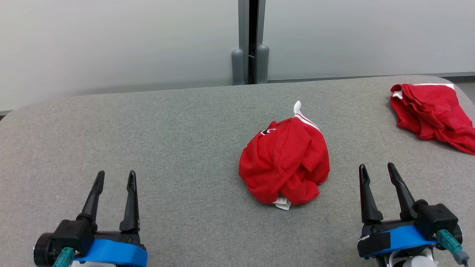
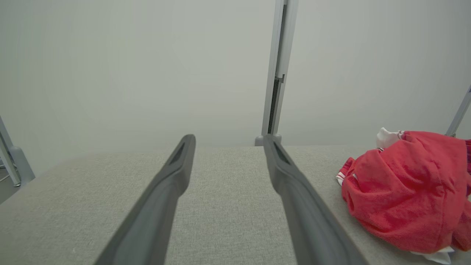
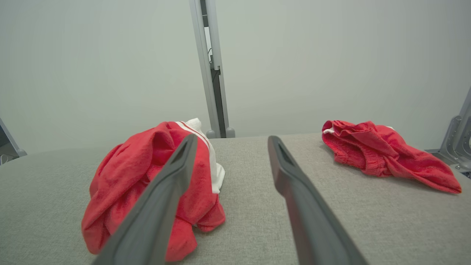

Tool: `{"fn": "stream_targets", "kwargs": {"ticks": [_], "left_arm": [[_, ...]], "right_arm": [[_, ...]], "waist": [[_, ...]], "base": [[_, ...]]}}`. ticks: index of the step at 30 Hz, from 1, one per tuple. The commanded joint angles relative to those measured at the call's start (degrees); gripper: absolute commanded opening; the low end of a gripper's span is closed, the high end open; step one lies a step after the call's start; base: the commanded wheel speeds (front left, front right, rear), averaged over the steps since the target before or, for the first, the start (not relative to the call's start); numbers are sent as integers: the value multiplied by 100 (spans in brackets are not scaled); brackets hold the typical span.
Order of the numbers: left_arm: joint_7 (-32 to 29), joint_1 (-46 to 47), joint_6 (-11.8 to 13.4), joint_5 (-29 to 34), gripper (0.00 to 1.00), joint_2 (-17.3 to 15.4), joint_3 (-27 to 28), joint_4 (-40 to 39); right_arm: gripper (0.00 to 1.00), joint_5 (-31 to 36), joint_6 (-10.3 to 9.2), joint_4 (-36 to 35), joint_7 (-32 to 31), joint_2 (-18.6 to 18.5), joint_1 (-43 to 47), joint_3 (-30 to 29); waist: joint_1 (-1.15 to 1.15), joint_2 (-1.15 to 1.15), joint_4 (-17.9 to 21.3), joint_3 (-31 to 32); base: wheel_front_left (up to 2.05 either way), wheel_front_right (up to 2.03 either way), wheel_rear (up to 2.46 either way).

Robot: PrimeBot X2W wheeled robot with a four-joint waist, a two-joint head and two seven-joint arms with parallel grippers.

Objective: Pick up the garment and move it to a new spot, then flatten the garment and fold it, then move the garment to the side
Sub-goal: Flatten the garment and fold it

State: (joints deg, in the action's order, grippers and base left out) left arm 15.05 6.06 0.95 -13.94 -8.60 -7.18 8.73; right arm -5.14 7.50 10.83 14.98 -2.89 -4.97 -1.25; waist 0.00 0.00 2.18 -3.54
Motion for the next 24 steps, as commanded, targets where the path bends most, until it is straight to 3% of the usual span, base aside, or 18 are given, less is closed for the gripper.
{"fn": "stream_targets", "kwargs": {"ticks": [1, 24], "left_arm": [[16, -92, -39, 56, 100, 21, 56, 31], [17, -286, -442, 593, 100, 432, 657, 262]], "right_arm": [[100, -6, -2, 32, 29, 2, 82, 2], [100, -27, -2, 290, 29, 2, 127, 33]], "waist": [[0, 0, -15, 25], [0, 0, -41, 189]], "base": [[0, 0, 0], [0, 0, 0]]}}
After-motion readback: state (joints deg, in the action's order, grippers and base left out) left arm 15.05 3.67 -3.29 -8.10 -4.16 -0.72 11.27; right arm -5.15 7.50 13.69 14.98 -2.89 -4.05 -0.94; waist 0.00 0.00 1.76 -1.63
